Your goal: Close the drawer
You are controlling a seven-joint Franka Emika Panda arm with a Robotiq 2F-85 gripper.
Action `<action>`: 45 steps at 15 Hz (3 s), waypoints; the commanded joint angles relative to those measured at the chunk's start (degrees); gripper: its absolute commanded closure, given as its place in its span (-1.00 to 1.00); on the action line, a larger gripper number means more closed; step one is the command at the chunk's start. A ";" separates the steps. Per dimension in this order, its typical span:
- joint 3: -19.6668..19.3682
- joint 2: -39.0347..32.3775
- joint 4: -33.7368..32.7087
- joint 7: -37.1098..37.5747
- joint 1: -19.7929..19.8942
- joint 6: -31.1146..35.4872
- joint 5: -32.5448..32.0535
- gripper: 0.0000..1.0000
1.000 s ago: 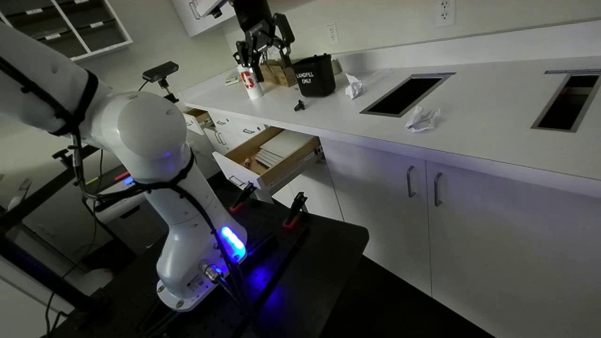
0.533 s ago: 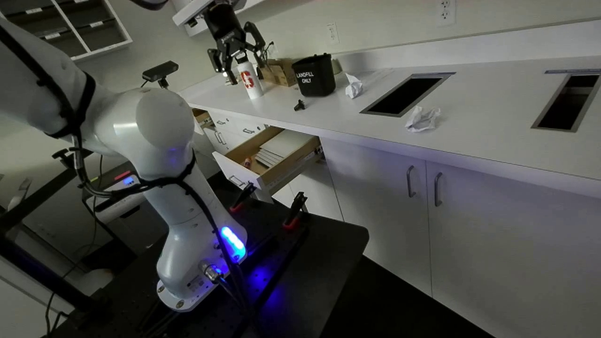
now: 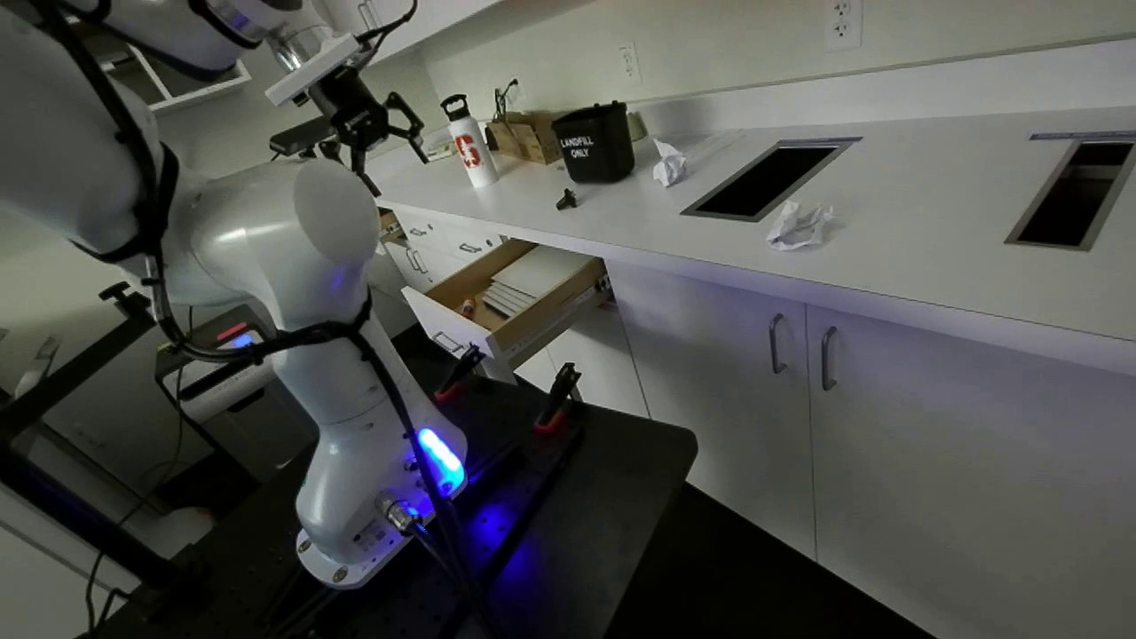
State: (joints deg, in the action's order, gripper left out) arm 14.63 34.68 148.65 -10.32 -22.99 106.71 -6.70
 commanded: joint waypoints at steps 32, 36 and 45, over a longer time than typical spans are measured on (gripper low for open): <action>9.31 -23.17 2.43 -25.13 -12.58 32.11 -9.35 -1.00; 10.23 -27.89 6.77 -29.46 -11.74 42.95 -16.71 -1.00; 6.96 -42.15 5.58 -27.92 -9.13 57.09 -56.23 0.50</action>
State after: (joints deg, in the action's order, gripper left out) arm 23.40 -2.73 156.89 -38.03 -32.93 161.24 -52.15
